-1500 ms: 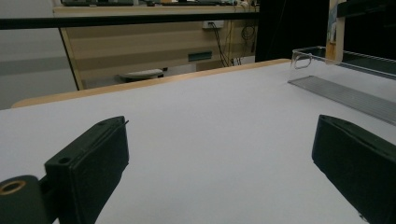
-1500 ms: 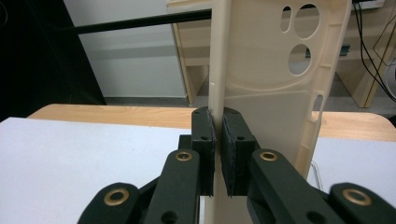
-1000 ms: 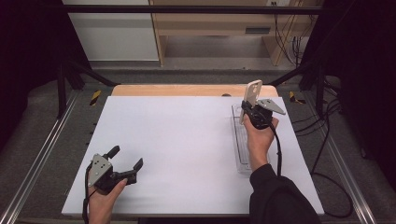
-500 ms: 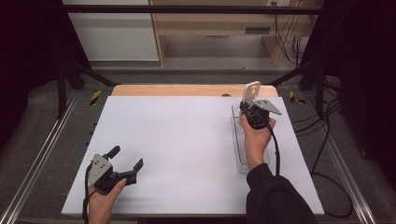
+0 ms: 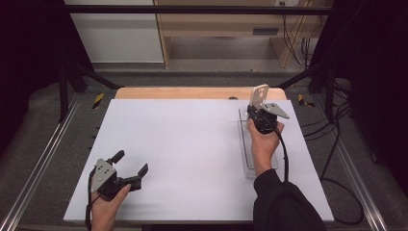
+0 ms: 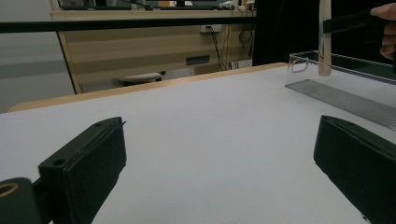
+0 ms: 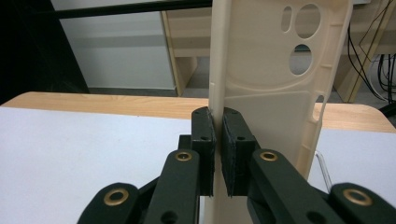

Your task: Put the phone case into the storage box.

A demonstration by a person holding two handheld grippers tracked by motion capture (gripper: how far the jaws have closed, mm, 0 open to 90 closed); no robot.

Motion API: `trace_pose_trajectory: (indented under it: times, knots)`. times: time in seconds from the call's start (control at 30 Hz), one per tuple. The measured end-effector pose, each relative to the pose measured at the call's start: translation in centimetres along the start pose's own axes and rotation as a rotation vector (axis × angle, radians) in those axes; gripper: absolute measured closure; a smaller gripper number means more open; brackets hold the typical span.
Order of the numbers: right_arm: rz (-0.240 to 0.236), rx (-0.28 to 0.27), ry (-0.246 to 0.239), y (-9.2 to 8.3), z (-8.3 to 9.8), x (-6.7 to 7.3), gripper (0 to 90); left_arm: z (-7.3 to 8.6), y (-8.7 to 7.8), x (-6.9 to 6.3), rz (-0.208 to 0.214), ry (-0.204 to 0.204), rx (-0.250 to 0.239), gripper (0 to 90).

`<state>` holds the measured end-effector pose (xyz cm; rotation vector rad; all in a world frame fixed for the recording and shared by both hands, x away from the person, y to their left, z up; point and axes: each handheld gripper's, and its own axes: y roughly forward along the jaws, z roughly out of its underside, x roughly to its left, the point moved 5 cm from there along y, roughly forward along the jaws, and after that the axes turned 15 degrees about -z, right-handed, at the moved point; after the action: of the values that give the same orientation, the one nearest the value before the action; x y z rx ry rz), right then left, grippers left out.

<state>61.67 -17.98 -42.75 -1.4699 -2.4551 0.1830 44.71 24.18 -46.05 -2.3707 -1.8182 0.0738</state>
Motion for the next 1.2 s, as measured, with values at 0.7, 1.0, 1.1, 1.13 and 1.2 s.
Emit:
trace_pose_trajectory:
  times: [0.7, 1.0, 1.1, 1.13, 1.2]
  knots:
    - [0.048, -0.003, 0.015, 0.9, 0.6, -0.3, 84.7, 0.0, 0.0, 0.0, 0.005, 0.002, -0.003, 2.1]
    - [0.032, 0.004, 0.051, 1.3, 1.0, -0.5, 84.7, 0.0, 0.0, 0.0, 0.004, 0.003, -0.003, 2.2]
    - [0.031, 0.005, 0.058, 1.5, 1.0, -0.6, 84.7, 0.0, 0.0, 0.0, 0.005, 0.003, -0.003, 2.2]
    - [0.029, 0.006, 0.059, 1.5, 1.1, -0.6, 84.7, 0.0, 0.0, 0.0, 0.004, 0.003, -0.003, 2.2]
    - [0.026, 0.010, 0.061, 1.7, 1.2, -0.6, 84.7, 0.0, 0.0, 0.0, 0.004, -0.001, -0.004, 2.1]
